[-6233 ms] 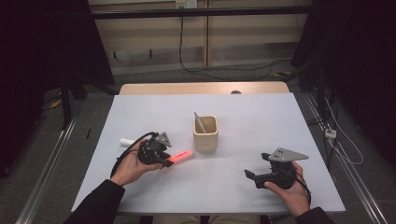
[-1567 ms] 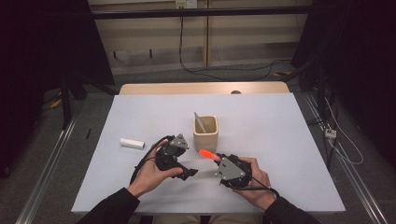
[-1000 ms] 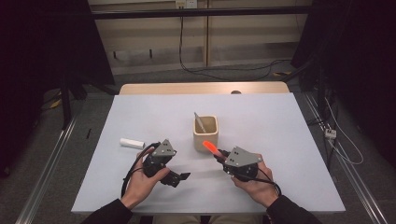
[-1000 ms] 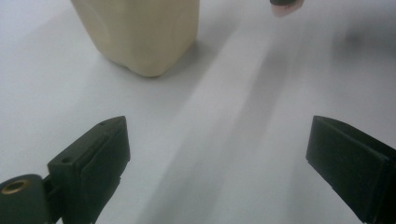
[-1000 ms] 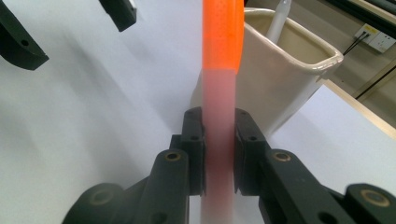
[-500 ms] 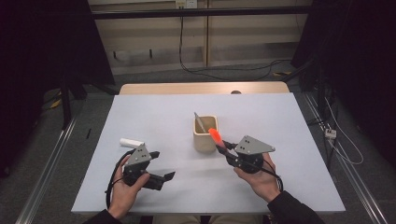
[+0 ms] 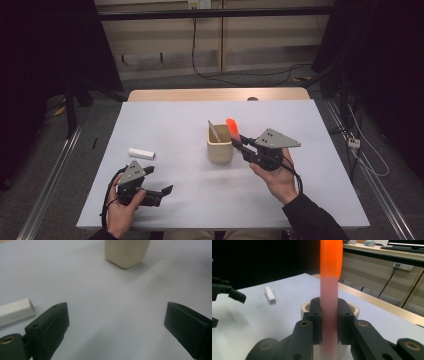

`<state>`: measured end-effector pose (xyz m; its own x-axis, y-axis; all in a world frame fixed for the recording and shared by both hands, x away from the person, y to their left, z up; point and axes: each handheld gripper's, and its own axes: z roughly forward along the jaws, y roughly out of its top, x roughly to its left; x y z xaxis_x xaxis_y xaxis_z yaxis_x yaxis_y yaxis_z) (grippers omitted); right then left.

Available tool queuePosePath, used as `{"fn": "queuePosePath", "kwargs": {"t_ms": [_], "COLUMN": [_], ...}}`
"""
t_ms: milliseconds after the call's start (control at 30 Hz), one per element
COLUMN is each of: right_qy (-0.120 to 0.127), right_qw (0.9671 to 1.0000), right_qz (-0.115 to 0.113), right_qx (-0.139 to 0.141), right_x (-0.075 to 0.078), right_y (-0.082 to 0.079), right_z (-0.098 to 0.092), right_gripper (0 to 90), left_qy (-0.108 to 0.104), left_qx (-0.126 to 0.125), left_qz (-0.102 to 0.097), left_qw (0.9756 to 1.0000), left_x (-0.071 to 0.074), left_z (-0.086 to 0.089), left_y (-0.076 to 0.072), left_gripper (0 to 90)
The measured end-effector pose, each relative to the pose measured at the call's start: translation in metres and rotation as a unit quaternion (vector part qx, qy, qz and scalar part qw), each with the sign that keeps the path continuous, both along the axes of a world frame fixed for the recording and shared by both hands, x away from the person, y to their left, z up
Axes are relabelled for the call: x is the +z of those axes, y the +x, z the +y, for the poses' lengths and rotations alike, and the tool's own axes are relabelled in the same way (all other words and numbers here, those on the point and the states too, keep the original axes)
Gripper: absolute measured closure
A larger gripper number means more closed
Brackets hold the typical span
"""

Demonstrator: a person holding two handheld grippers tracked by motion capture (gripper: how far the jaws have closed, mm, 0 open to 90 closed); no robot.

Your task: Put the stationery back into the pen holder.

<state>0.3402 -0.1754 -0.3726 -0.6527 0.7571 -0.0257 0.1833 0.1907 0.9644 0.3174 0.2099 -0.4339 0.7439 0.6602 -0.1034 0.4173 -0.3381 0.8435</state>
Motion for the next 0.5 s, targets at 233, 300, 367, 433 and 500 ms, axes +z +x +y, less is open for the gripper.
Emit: {"fn": "queuePosePath", "kwargs": {"t_ms": [233,300,367,433,500], "right_qy": [0.045,0.044,0.043,0.044,0.046], "right_qw": [0.9988,0.9988,0.9989,0.9989,0.9989], "right_qz": [0.016,0.015,0.015,0.016,0.014], "right_qx": [-0.011,-0.012,-0.009,-0.008,-0.003], "right_x": [0.01,0.013,0.014,0.014,0.012], "right_y": [0.024,0.03,0.037,0.042,0.048], "right_z": [-0.001,0.002,0.006,0.01,0.014], "right_gripper": [77.7,77.7,77.6,77.7,77.6], "left_qy": [-0.012,-0.013,-0.002,0.023,0.017], "left_qx": [0.007,0.008,0.009,0.003,-0.008], "left_qz": [0.006,0.004,-0.002,-0.016,-0.017], "left_qw": [0.9999,0.9999,1.0,0.9996,0.9997], "left_x": [-0.002,-0.002,-0.001,0.0,0.001], "left_z": [0.005,0.005,0.003,0.0,-0.001], "left_y": [0.0,0.001,0.001,-0.001,-0.001], "left_gripper": [6.4,6.4,6.4,6.2,5.4]}}
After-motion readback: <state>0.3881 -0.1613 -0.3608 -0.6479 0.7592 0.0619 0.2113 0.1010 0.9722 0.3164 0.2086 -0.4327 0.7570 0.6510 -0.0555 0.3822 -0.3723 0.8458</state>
